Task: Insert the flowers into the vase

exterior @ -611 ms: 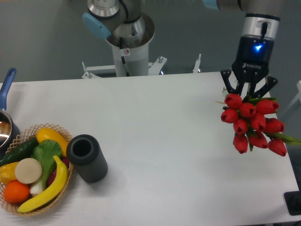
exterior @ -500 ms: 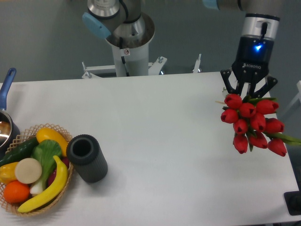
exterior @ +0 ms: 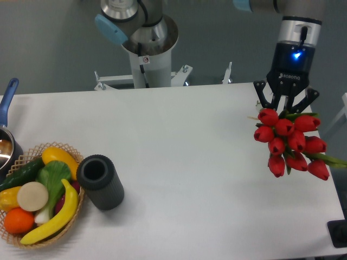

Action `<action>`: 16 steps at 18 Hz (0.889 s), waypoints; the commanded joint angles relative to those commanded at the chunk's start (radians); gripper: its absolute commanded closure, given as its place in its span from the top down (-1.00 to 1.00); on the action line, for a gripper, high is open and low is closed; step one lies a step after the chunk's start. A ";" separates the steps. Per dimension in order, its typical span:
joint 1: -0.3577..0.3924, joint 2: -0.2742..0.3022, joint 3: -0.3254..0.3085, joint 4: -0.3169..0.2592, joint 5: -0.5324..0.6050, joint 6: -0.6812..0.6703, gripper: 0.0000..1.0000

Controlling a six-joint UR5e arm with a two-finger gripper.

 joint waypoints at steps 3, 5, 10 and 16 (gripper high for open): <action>-0.008 0.000 -0.002 0.002 0.000 -0.011 -0.68; -0.009 0.000 0.000 0.002 0.000 -0.012 -0.68; -0.018 -0.002 0.000 0.002 0.000 -0.034 -0.68; -0.106 -0.018 0.060 0.003 -0.064 -0.044 -0.68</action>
